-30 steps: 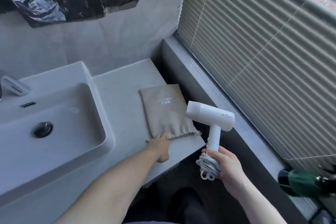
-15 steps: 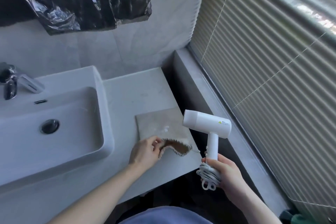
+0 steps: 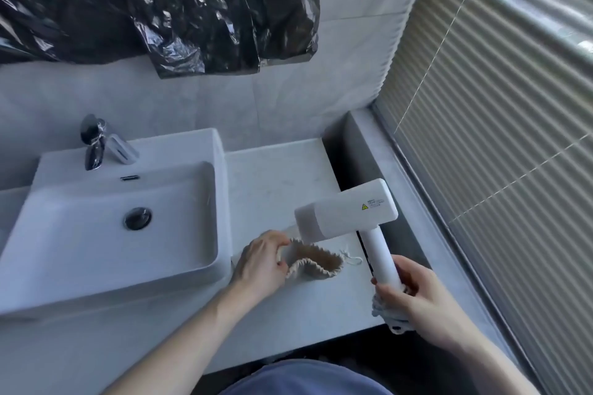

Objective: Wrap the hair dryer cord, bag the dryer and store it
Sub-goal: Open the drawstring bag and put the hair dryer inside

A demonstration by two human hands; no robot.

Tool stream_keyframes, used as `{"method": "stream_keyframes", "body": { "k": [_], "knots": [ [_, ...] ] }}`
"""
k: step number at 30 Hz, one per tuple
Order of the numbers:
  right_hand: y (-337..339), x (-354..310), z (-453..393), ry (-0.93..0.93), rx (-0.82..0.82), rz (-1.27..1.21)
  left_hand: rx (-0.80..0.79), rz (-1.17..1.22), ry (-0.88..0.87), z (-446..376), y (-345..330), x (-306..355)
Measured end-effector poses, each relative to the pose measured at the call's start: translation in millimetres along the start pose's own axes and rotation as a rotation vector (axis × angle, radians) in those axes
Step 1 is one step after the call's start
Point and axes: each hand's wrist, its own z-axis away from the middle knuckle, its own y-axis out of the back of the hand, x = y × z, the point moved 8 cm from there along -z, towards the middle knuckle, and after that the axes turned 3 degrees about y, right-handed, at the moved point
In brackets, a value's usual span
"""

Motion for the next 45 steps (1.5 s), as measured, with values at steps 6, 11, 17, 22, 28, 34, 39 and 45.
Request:
{"method": "stream_keyframes", "body": {
  "k": [6,11,17,22,28,34,39,45],
  "knots": [
    [-12,-24,6,0.129,0.097,0.228,-0.158,0.175,-0.002,-1,12,-6],
    [-18,-56,5,0.264,0.166,0.811,-0.176,0.307,-0.033,-7,30,-6],
    [-40,-88,-12,0.274,0.100,1.359,-0.126,0.372,-0.124,-8,48,10],
    [-63,-101,-25,0.157,-0.039,1.613,-0.128,0.361,-0.167,-6,54,22],
    [-85,-123,-40,0.052,-0.149,1.811,-0.172,0.264,-0.222,2,53,31],
    [-112,-118,-59,-0.026,-0.268,1.891,-0.196,0.337,-0.304,6,55,66],
    [-128,-118,-58,0.090,-0.155,1.732,-0.208,0.455,-0.252,3,57,71],
    [-131,-106,-64,0.084,-0.130,1.538,-0.235,0.564,-0.184,-1,54,64]
  ]
}}
